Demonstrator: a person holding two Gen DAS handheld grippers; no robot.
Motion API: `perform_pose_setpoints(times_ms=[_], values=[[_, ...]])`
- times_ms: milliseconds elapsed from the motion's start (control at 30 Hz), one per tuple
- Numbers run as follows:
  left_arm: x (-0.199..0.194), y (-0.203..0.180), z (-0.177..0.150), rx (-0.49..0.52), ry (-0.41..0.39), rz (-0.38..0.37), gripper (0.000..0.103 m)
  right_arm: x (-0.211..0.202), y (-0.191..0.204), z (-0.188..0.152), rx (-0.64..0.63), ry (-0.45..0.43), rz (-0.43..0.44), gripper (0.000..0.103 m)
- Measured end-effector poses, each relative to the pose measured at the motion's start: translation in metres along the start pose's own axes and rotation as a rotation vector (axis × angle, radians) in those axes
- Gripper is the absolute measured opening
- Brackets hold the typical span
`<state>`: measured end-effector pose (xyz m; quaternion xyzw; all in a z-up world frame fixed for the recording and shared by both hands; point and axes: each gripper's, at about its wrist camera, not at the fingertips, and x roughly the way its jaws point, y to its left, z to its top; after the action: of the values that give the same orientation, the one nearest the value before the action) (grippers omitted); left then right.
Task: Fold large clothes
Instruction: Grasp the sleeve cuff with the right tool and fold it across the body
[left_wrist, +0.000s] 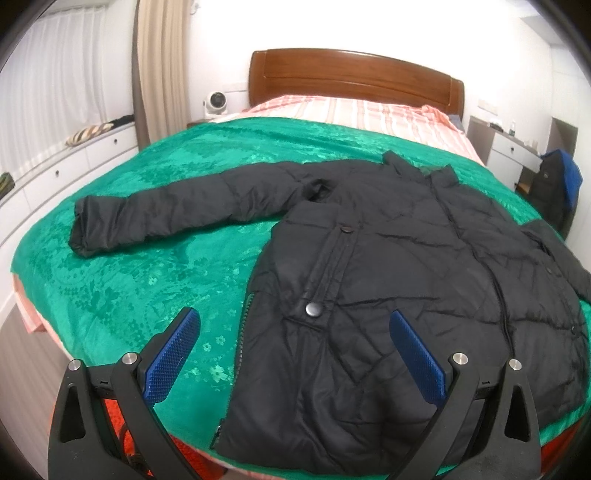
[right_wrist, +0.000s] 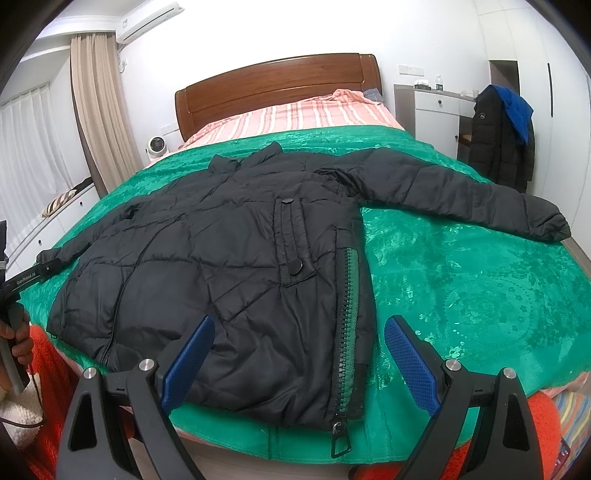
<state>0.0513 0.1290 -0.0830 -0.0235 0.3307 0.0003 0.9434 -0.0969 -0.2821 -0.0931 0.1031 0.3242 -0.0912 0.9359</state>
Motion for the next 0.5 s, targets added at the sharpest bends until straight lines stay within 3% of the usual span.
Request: perform_pose_setpoints(times_ms=[100,167,367,500], values=[[0.000,0.000,0.001,0.001,0.001,0.006,0.102,-0.003,-0.012,0.006,0.049,-0.014,0.046,0.092],[0.000,0.001,0.002,-0.002,-0.002,0.008,0.102,-0.006,-0.041,0.017,0.123,-0.055,0.061,0.092],[0.002,0.007,0.001,-0.018,0.000,0.011,0.102,0.023,-0.167,0.049,0.355,-0.044,-0.121,0.092],[0.003,0.008,0.001,-0.022,0.003,0.020,0.102,0.052,-0.266,0.048,0.719,-0.073,-0.125,0.092]])
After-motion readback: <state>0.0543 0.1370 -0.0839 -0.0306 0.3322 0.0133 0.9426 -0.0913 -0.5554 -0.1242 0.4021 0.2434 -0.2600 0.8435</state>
